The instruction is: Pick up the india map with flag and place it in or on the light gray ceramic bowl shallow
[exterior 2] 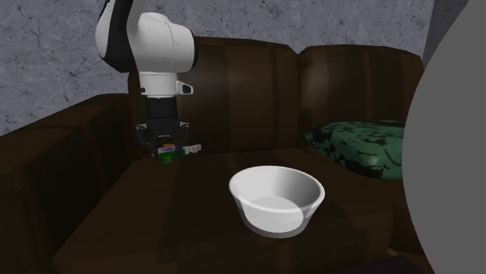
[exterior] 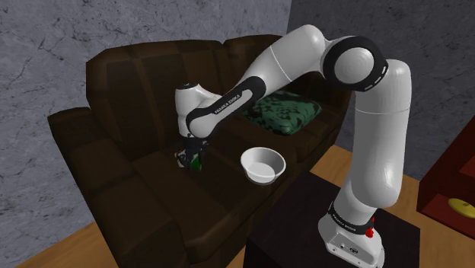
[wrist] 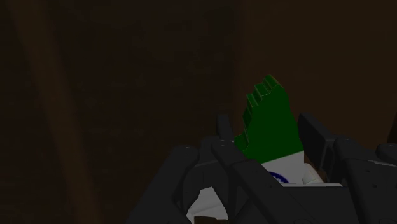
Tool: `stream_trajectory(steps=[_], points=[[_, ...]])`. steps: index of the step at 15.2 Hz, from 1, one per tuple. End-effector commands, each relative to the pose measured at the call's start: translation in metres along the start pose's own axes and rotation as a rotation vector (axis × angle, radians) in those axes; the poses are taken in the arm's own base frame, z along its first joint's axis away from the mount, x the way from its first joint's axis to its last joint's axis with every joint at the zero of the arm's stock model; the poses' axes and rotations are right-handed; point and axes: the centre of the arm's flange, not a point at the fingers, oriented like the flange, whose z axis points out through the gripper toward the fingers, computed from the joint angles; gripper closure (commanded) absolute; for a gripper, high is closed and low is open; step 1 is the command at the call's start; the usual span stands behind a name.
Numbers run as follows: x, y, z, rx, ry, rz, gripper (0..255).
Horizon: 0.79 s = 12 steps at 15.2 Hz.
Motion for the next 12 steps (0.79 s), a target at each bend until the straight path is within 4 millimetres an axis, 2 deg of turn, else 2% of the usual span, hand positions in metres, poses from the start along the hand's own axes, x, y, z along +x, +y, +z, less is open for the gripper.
stream_trajectory(steps=[1, 12], points=[[0.001, 0.0, -0.01, 0.0, 0.0, 0.0, 255], [0.001, 0.0, -0.064, 0.0, 0.0, 0.0, 255]])
